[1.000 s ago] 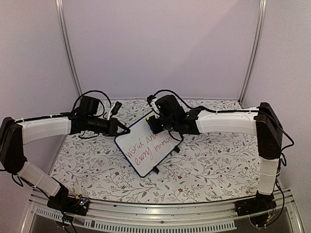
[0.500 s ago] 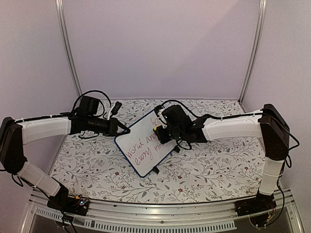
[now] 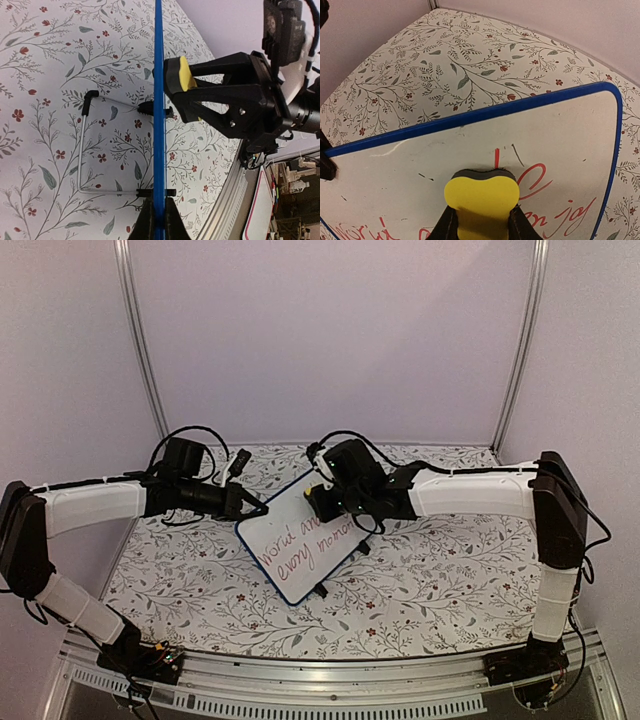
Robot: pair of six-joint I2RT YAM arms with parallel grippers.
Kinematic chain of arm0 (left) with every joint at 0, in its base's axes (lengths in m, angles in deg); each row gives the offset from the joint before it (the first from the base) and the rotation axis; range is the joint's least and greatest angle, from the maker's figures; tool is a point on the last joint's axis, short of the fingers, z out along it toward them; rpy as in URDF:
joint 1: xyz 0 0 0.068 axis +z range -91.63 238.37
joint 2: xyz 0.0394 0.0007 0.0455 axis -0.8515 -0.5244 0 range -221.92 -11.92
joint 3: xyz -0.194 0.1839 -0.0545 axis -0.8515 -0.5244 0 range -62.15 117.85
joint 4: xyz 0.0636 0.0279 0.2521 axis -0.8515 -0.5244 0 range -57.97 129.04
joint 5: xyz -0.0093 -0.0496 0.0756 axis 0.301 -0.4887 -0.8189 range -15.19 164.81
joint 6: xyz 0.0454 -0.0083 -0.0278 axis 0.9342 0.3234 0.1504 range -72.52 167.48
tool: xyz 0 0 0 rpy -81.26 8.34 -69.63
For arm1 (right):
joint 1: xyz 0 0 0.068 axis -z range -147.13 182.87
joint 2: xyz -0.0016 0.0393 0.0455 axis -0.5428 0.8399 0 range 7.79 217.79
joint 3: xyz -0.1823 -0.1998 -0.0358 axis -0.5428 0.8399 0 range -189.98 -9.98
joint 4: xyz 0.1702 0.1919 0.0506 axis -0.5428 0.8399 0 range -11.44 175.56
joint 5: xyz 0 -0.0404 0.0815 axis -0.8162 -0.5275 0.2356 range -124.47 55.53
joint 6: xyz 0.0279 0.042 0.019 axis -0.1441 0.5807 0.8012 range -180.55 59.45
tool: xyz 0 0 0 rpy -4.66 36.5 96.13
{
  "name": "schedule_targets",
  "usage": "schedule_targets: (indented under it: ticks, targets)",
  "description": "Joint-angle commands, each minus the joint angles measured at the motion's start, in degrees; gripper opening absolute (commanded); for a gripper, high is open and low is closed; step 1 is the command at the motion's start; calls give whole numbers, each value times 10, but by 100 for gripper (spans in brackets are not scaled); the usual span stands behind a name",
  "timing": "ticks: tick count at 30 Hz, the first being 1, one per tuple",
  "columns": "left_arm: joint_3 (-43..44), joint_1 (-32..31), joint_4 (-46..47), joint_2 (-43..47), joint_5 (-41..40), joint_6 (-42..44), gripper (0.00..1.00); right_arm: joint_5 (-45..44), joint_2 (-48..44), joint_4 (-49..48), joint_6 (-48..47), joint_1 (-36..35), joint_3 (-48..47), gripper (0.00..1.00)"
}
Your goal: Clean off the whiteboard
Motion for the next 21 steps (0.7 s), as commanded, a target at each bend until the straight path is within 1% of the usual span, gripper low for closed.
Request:
schedule_targets:
  ticks: [1, 7, 11, 15, 21]
  targets:
    - [1, -5, 7, 13, 26, 12, 0, 16, 10, 6, 1, 3, 20, 17]
    - [1, -5, 6, 13, 26, 10, 0, 22, -20, -13, 19, -1, 89, 17]
    - [1, -5, 6, 13, 26, 10, 0, 19, -33, -18, 27, -2, 111, 17]
    - [1, -6, 7, 14, 26, 11, 0, 10, -30, -17, 29, -1, 103, 17]
    - [0, -5, 6, 14, 26, 11, 0, -4, -10, -5, 20, 7, 43, 18]
